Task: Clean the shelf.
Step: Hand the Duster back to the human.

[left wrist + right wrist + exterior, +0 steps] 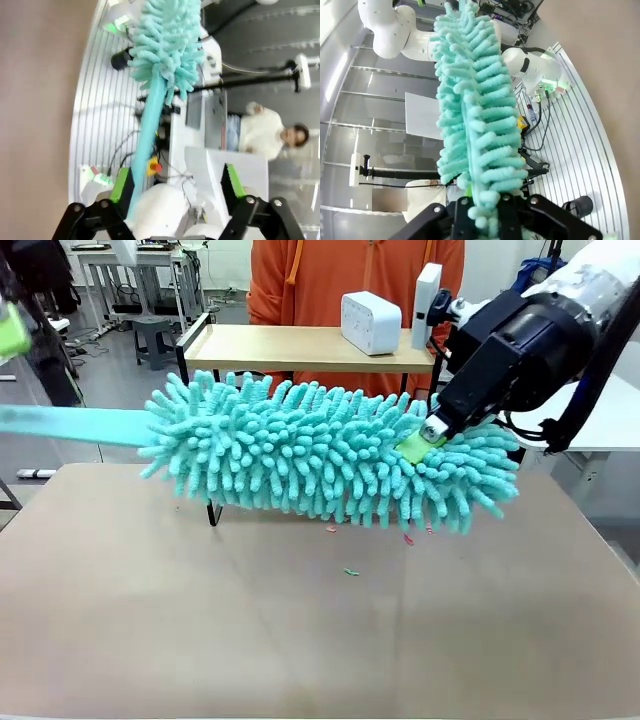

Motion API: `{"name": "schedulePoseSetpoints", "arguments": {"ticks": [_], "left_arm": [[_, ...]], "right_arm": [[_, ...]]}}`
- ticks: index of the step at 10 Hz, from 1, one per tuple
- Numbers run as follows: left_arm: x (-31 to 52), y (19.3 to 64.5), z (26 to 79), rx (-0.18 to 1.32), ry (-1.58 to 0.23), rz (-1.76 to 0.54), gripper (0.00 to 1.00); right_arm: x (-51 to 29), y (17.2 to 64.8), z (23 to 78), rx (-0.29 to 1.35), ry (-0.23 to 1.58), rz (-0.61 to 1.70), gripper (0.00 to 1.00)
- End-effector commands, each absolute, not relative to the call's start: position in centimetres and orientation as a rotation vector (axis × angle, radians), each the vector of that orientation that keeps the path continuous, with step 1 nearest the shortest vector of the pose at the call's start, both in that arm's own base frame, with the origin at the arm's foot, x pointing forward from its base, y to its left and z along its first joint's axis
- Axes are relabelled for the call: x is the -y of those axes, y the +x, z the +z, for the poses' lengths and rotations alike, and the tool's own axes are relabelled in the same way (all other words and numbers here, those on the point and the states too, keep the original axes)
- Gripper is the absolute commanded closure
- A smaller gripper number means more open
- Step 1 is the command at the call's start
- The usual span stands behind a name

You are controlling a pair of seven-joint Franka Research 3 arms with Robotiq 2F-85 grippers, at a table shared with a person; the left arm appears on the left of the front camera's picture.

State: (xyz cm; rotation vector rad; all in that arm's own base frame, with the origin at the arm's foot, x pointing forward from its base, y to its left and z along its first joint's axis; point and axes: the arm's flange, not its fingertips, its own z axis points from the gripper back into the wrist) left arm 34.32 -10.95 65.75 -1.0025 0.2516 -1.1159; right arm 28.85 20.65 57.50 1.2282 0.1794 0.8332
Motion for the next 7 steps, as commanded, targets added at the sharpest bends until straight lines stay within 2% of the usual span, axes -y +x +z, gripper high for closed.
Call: {"name": "schedulePoseSetpoints", "arguments": {"ticks": [1,2,4,5,7], "left_arm": [[7.2,35.0,66.3,0.022,-1.045,-0.850,0.00],[4.3,35.7,66.2,0.166,-1.106,-0.698,0.00],[-3.7,36.8,65.2,0.554,-1.244,-0.279,0.00],[-6.4,37.2,64.2,0.646,-1.291,-0.140,0.00],[-8.2,38.1,61.9,0.696,-1.351,-0.025,0.00]], "right_arm": [[-17.3,28.9,58.2,-0.141,1.260,0.807,1.00],[-14.8,29.0,59.1,-0.080,1.275,0.756,1.00],[-8.4,27.9,61.7,0.067,1.341,0.659,1.00],[-5.3,27.1,63.3,0.175,1.373,0.601,1.00],[0.6,26.3,65.4,0.472,1.452,0.399,1.00]]}}
